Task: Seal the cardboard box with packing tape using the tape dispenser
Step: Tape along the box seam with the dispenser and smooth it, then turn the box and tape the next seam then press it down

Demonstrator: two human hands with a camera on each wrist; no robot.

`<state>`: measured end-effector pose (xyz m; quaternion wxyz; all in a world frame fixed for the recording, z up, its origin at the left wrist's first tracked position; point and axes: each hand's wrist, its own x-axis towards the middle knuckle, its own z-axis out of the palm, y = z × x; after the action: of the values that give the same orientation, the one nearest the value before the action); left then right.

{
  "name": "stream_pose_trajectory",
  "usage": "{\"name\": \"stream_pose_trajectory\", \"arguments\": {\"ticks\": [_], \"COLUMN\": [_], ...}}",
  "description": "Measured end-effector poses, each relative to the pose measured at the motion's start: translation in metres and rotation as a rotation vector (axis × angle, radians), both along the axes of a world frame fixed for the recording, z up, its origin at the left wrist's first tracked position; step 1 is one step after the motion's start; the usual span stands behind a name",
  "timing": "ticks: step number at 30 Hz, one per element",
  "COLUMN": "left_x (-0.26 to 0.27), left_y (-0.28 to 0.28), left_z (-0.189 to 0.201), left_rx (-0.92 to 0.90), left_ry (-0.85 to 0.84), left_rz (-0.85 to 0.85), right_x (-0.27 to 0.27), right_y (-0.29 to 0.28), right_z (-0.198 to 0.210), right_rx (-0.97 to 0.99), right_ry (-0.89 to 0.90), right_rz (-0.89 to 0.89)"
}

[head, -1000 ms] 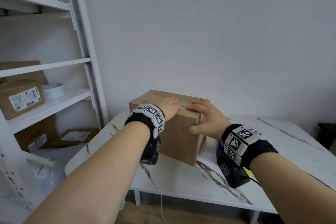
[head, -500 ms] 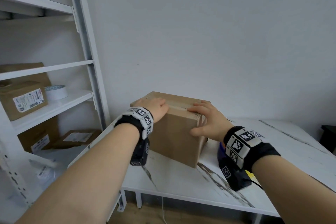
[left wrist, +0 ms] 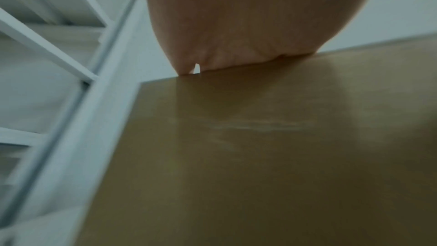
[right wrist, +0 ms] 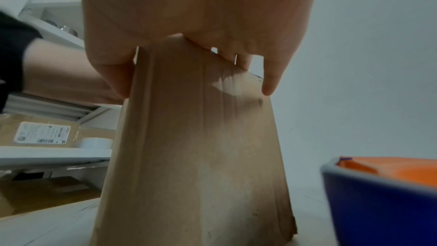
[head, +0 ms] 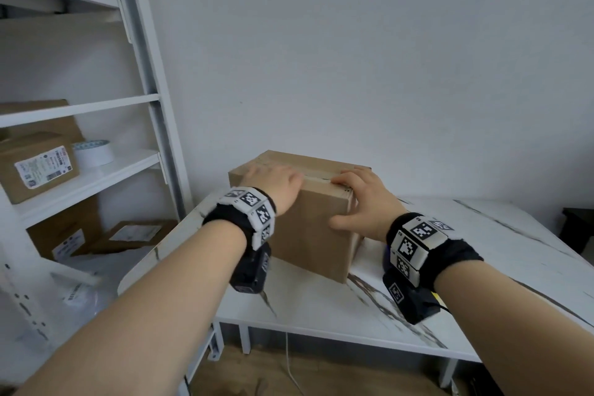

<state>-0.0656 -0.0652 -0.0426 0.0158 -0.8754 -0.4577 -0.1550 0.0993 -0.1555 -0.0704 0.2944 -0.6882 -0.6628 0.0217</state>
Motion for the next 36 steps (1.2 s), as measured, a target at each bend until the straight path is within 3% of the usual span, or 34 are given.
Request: {"name": "stream_pose_trajectory", "arguments": {"ticks": [3,9,14,17,20,23,26,29,32,36], "left_x": [0.017,0.025,0.029,0.024,0.024,0.024,0.022,0.025,0.031,0.037], "left_y": [-0.030,-0.047,-0.057,-0.055,-0.056,-0.059,-0.061,-0.063,-0.068,-0.064], "left_z": [-0.004,-0.005,-0.002,0.002,0.006,0.012,0.017,0.015,0.006,-0.009], "left_rx": [0.009,0.016,-0.133,-0.229,-0.209,-0.148,-0.107,-0.096,-0.035,0.142], "left_ry": [0.018,0.016,-0.139,-0.148,-0.114,-0.104,-0.063,-0.075,-0.023,-0.039], "left_rz": [-0.120,-0.099,-0.177,-0.228,-0.268,-0.233,-0.170,-0.108,-0.083,-0.087], "right_x": [-0.005,-0.018,-0.022,-0.016,-0.008,0.010,0.026,0.028,0.025,0.025], "right_y": [-0.003,-0.018,-0.031,-0.044,-0.058,-0.069,-0.080,-0.083,-0.078,-0.073], "right_z": [0.001,0.005,0.006,0.010,0.015,0.011,-0.002,-0.018,-0.027,-0.030], "right_rx": [0.000,-0.073,-0.073,-0.052,-0.053,-0.014,-0.313,-0.533,-0.555,-0.514], "right_ry": [-0.138,-0.333,-0.421,-0.320,-0.235,-0.117,-0.022,-0.096,-0.163,-0.100], "right_rz": [-0.087,-0.195,-0.244,-0.212,-0.164,-0.320,-0.429,-0.459,-0.478,-0.423]}}
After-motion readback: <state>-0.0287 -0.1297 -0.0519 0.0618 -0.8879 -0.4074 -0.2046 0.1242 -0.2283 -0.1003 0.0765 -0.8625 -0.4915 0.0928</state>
